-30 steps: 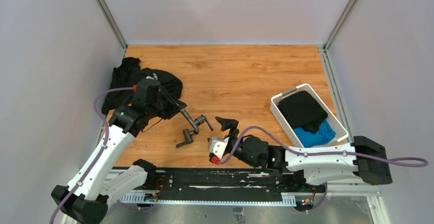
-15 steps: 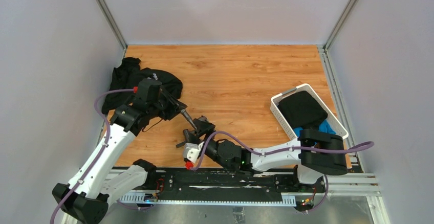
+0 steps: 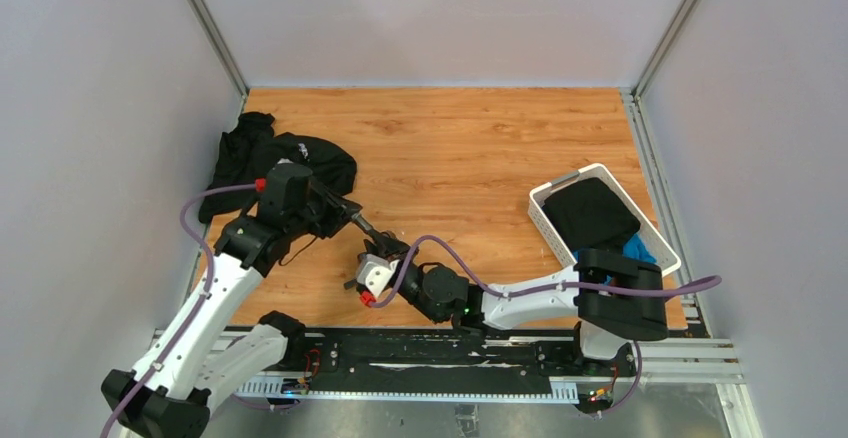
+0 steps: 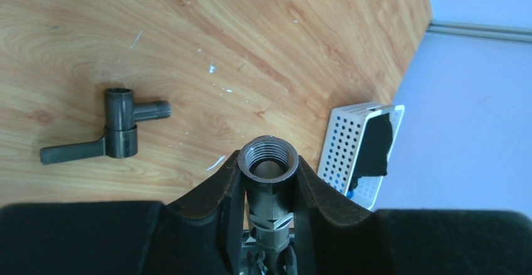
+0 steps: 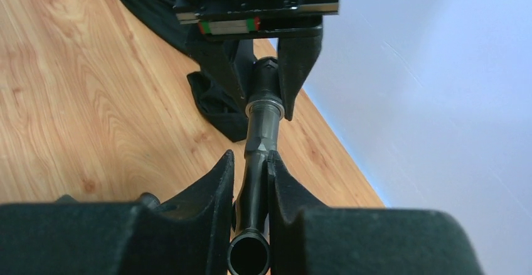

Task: Install the water faucets
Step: Screw the water faucet onto the adaptor.

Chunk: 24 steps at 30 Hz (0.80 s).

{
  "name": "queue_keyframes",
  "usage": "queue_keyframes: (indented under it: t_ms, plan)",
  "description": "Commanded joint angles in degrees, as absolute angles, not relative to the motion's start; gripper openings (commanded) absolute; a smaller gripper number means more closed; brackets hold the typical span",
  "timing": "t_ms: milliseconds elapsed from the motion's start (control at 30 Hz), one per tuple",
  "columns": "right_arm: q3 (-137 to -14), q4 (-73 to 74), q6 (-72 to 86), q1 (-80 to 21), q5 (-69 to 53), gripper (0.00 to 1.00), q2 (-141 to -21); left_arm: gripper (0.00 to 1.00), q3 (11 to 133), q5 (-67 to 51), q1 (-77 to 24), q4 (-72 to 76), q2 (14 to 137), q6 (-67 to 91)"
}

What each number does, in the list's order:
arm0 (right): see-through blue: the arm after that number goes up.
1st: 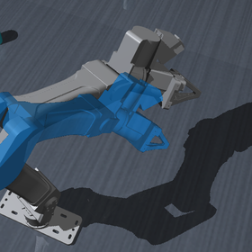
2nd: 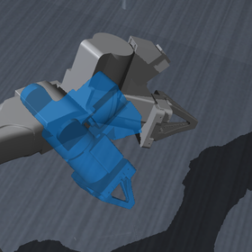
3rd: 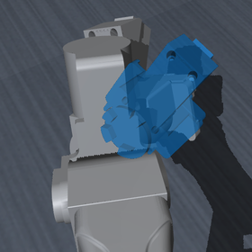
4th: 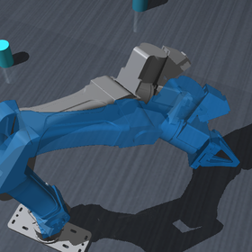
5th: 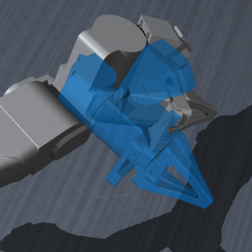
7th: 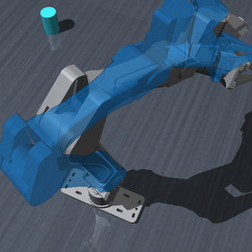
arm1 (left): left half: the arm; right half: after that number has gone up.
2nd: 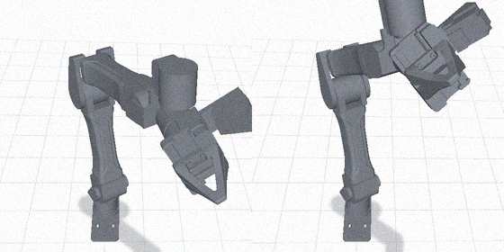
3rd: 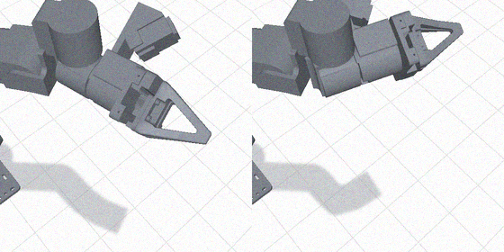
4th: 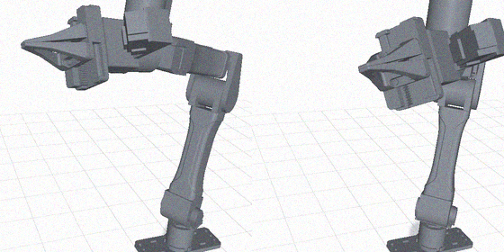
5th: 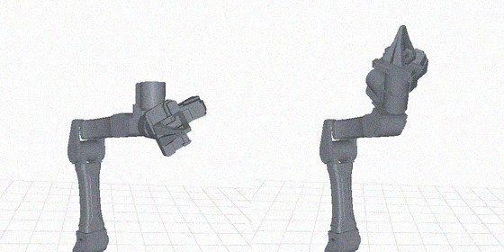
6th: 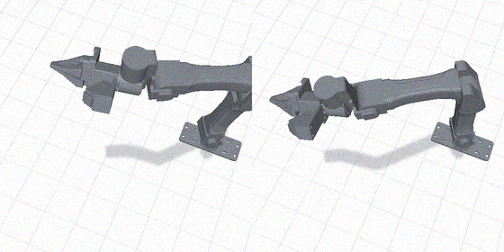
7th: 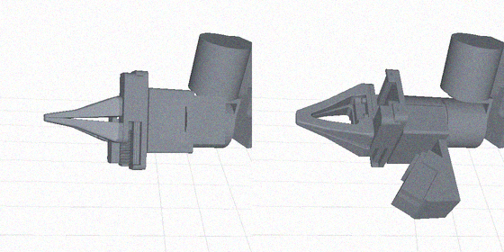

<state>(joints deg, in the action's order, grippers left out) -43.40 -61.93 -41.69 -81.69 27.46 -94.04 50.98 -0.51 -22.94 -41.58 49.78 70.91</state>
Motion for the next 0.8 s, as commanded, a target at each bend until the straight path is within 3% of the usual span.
queue_keyframes:
  t_ms: [0,167,333,500,667,767]
  plan:
    - [-44.9,-57.2,-30.9,-80.1,24.1,0.00,-91.4,0.00,49.8,-3.5,-23.6,-34.3,44.7,64.8]
    - [-45.1,-50.0,-20.1,-78.7,18.9,0.00,-86.4,0.00,43.1,-7.1,-23.6,-19.6,39.0,64.6]
    - [-45.6,-37.4,-5.4,-72.4,-3.0,0.00,-78.7,0.00,36.5,-18.3,-23.6,1.7,36.3,60.8]
    - [-45.5,-32.1,18.9,-62.6,-22.8,0.00,-71.6,0.00,33.3,-20.4,-23.6,7.1,34.1,55.2]
    - [-47.9,-38.0,42.5,-54.8,-44.3,0.00,-75.7,0.00,26.3,-18.9,-23.6,18.5,31.6,58.3]
    - [-50.4,-36.0,45.0,-53.4,-49.5,0.00,-77.9,0.00,24.9,-18.0,-23.6,18.0,29.8,57.9]
